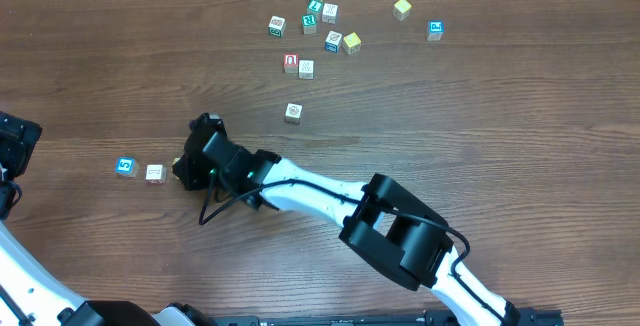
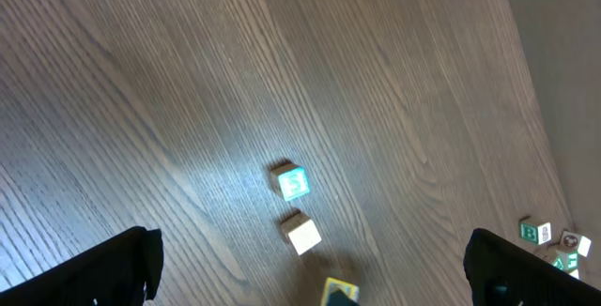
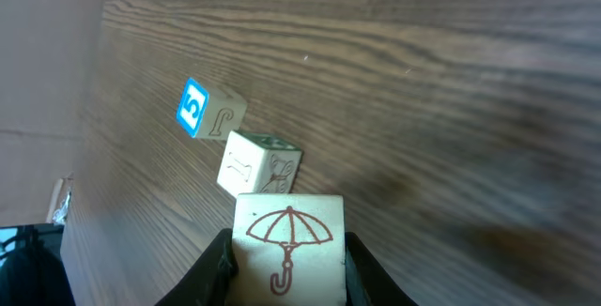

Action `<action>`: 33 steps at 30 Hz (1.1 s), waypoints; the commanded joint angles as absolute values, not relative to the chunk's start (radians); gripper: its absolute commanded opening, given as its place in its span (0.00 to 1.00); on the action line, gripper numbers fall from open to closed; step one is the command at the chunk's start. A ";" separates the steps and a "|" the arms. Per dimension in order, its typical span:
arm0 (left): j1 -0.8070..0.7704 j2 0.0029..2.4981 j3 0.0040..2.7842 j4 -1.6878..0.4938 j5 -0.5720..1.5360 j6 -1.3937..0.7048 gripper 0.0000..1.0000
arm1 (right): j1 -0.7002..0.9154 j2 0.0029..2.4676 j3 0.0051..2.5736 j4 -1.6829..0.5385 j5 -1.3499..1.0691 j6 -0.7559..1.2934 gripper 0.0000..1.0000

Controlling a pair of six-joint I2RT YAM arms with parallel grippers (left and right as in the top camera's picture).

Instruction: Form a horizontal line

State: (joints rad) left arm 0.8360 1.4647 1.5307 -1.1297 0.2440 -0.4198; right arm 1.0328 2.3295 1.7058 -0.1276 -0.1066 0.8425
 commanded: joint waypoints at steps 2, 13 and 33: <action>0.831 1.461 1.542 -1.129 0.262 -0.420 1.00 | 1.066 2.350 1.707 -0.078 0.034 0.897 0.29; 0.816 1.462 1.542 -1.129 0.263 -0.420 1.00 | 1.068 2.389 1.707 -0.046 0.158 0.947 0.36; 0.798 1.462 1.542 -1.129 0.263 -0.419 1.00 | 0.677 2.127 1.766 -0.385 0.164 0.536 0.89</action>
State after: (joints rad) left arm 0.8177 1.4647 1.5307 -1.1297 0.2512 -0.4198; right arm 0.7654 2.1178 1.7641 -0.3611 0.1490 0.6861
